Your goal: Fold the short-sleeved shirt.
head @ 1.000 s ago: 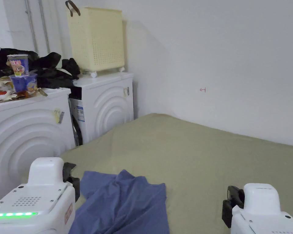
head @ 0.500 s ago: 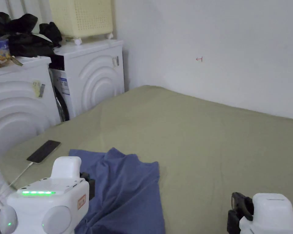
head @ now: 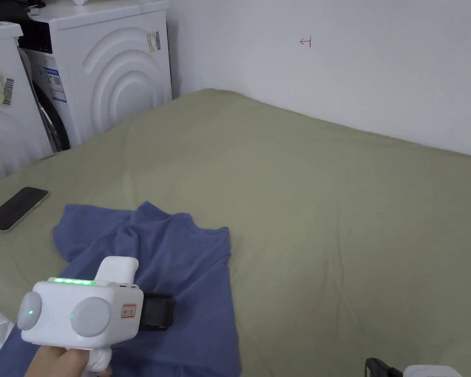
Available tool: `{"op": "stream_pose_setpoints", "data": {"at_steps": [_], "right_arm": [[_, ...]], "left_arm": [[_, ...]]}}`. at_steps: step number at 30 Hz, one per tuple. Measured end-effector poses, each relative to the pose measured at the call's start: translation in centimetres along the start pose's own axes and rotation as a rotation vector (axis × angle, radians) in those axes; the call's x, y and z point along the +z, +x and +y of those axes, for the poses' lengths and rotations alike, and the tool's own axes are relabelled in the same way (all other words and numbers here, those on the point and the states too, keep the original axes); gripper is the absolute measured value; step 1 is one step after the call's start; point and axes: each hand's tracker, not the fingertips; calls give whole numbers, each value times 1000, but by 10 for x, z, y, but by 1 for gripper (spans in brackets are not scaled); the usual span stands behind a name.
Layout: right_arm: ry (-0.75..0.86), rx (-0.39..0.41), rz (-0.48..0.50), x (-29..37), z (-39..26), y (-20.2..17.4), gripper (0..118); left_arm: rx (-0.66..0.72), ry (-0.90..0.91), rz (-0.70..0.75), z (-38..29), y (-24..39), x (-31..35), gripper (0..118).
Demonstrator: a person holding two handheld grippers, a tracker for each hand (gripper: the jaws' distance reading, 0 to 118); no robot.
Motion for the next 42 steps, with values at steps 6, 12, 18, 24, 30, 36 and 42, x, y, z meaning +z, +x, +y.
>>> {"op": "stream_pose_setpoints", "data": {"at_steps": [6, 12, 18, 24, 30, 36, 42], "right_arm": [[-21, 1, 5, 18, -10, 1, 0], [-15, -8, -17, 55, -19, 22, 0], [40, -45, -114, 103, -28, 61, 0], [88, -106, -235, 155, -39, 103, 0], [91, -177, -365, 199, -60, 143, 0], [79, -257, -459, 225, -83, 177, 0], [43, -320, -516, 228, -99, 202, 0]], "left_arm": [[-33, -125, 21, -6, 7, -38, 108], [-34, -17, 101, -5, 22, -13, 7], [-13, 71, 91, 15, 41, 33, 7], [-176, 188, -47, 49, 133, 89, 7], [-427, 231, -226, 65, 286, 117, 7], [-581, 223, -489, 50, 445, 134, 7], [-671, 121, -688, 4, 554, 125, 7]]}}
